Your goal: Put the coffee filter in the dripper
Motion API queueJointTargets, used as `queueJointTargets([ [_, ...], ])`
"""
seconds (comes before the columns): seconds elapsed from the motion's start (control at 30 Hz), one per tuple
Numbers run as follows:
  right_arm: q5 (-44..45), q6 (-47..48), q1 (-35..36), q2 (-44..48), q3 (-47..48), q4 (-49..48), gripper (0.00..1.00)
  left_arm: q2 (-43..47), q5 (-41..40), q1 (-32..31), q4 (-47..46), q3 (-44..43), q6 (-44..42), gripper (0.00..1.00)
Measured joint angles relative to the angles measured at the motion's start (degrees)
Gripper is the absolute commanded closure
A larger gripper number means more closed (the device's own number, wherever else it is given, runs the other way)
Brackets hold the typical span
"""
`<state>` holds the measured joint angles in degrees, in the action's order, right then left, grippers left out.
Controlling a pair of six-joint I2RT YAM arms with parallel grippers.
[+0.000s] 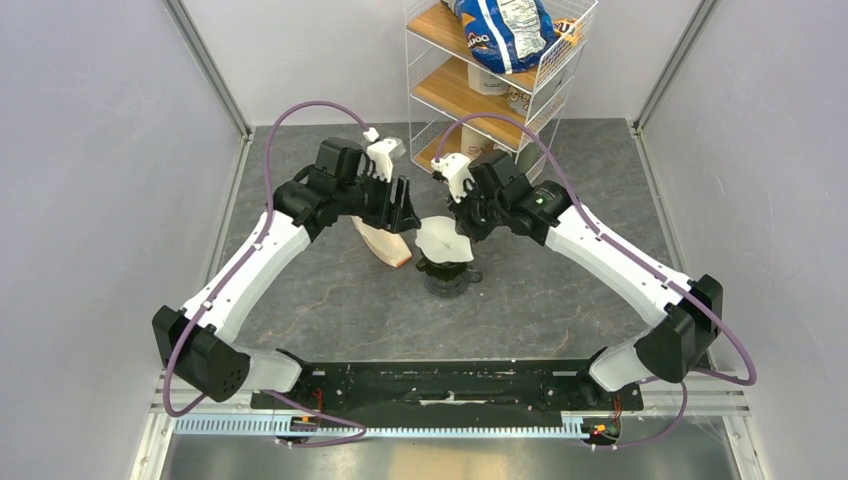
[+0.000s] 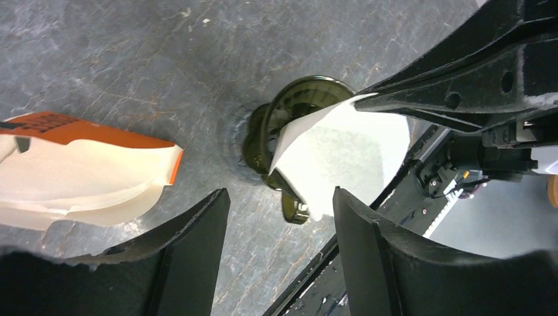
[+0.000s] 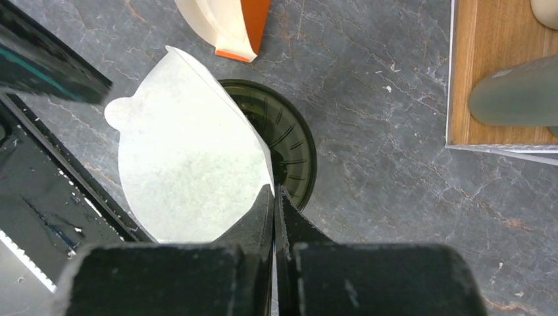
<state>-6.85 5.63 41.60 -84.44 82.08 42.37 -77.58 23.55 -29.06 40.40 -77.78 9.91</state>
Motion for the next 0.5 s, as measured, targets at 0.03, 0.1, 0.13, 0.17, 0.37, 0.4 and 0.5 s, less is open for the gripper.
queueJointTargets([
  [0.03, -0.1, 0.0, -0.2, -0.4, -0.1, -0.3, 1.00, 0.2, 0.5, 0.8, -0.2, 0.4, 0.1, 0.33],
  [0.1, -0.1, 0.0, -0.4, -1.1, -0.2, -0.8, 1.00, 0.3, 0.9, 2.0, -0.2, 1.1, 0.1, 0.33],
  [0.13, -0.1, 0.0, -0.5, -1.4, -0.2, -1.0, 0.94, 0.4, 1.0, 2.5, -0.2, 1.4, 0.1, 0.33],
  [0.17, 0.0, 0.0, -0.5, -1.7, -0.3, -1.3, 0.84, 0.4, 1.1, 2.8, -0.3, 1.6, 0.1, 0.33],
  [0.37, 0.3, -0.5, -0.8, -2.4, -1.1, -1.5, 0.60, 0.9, 2.7, 2.9, -0.5, 3.5, 0.1, 0.33],
  [0.4, 0.3, -0.6, -0.9, -2.4, -1.1, -1.4, 0.58, 0.9, 2.8, 2.9, -0.6, 3.7, 0.2, 0.33],
  [0.5, 0.3, -0.8, -1.1, -2.4, -0.9, -1.0, 0.50, 0.9, 3.6, 2.9, -0.7, 4.2, 0.5, 0.33],
])
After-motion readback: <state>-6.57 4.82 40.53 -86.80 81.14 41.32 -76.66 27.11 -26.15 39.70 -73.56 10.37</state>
